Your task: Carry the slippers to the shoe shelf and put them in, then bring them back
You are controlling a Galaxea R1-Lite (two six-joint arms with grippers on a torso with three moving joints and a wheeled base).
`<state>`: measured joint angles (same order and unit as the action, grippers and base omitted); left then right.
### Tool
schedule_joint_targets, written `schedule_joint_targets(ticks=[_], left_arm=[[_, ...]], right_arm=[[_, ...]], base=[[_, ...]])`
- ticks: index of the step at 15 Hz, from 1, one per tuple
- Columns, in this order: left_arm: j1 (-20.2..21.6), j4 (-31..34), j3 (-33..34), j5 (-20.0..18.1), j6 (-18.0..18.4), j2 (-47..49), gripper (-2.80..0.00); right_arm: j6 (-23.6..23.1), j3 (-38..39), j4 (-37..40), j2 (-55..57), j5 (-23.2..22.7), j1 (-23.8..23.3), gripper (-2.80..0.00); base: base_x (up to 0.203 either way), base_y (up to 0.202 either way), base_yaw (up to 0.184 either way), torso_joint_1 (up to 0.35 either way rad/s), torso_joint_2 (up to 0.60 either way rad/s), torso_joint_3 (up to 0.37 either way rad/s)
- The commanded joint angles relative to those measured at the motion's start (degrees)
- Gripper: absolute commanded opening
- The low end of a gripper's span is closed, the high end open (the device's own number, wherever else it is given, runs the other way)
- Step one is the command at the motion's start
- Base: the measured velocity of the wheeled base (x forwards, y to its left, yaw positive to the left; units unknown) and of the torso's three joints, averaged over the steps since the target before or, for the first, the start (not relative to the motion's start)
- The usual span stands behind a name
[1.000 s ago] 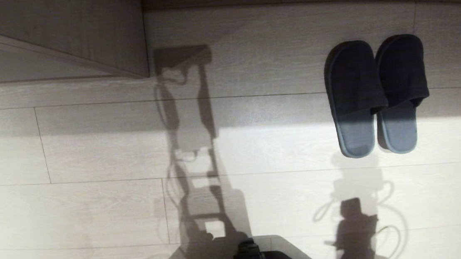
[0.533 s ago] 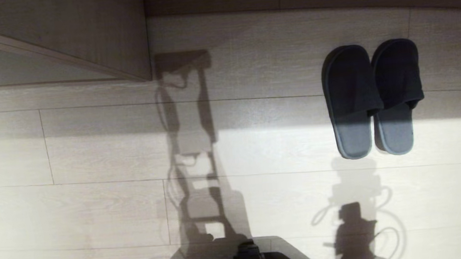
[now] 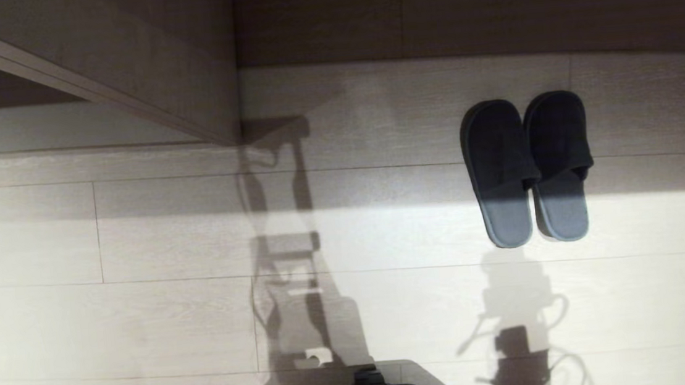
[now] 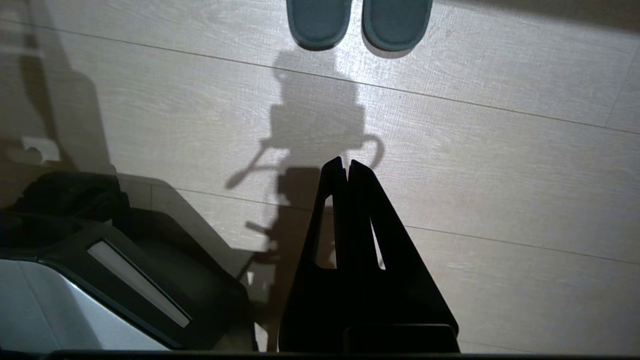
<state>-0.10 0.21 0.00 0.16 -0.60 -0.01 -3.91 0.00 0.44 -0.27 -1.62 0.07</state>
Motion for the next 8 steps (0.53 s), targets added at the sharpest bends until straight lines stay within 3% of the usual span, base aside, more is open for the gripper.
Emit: schedule_joint_targets(ticks=[1,8], left_arm=[[0.01,-0.03,0.0,0.02,-0.11,0.01,-2.8],[0.01,-0.03,0.0,0.02,-0.11,0.01,-2.8]], right_arm=[[-0.04,0.0,0.0,0.09,-0.05,0.01,-2.8],[-0.04,0.0,0.0,0.09,-0.05,0.01,-2.8]], base=[[0.0,0.0,0.0,-0.002,0.0,0.217],[0.0,0.0,0.0,0.002,0.0,0.202]])
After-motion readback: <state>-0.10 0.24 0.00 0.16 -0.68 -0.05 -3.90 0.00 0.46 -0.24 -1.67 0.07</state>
